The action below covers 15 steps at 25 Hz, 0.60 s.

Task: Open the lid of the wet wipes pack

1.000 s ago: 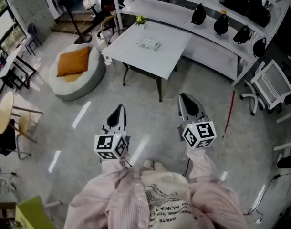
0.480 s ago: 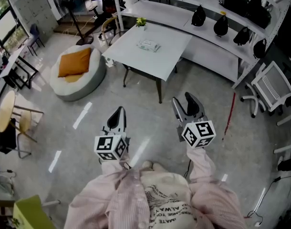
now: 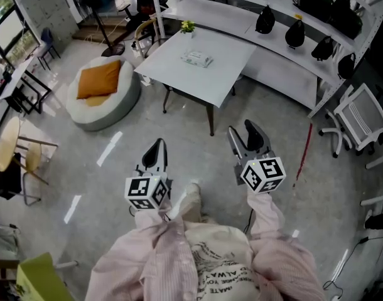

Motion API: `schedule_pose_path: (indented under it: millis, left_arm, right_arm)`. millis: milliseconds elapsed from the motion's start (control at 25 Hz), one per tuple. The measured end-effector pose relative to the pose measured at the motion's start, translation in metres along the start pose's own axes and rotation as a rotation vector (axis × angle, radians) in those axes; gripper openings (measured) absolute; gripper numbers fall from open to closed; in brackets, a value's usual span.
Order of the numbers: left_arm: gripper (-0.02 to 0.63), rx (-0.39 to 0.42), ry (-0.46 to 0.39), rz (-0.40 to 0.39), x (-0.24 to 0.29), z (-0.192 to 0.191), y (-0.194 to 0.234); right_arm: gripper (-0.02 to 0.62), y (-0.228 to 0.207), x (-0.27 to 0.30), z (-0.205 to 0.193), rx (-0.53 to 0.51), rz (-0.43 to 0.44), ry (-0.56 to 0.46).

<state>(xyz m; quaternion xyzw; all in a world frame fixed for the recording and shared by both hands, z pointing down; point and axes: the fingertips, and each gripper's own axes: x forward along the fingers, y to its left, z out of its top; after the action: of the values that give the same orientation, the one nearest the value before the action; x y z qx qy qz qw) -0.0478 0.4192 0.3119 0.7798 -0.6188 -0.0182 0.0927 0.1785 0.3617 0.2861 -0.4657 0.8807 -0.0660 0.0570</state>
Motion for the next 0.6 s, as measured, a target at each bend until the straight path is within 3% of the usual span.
schedule_pose_path:
  millis: [600]
  left_arm:
    - [-0.002,-0.021,0.034,-0.014,0.151,0.006,0.086]
  right_arm:
    - [0.210,-0.057,0.158,-0.028,0.023,-0.018,0.050]
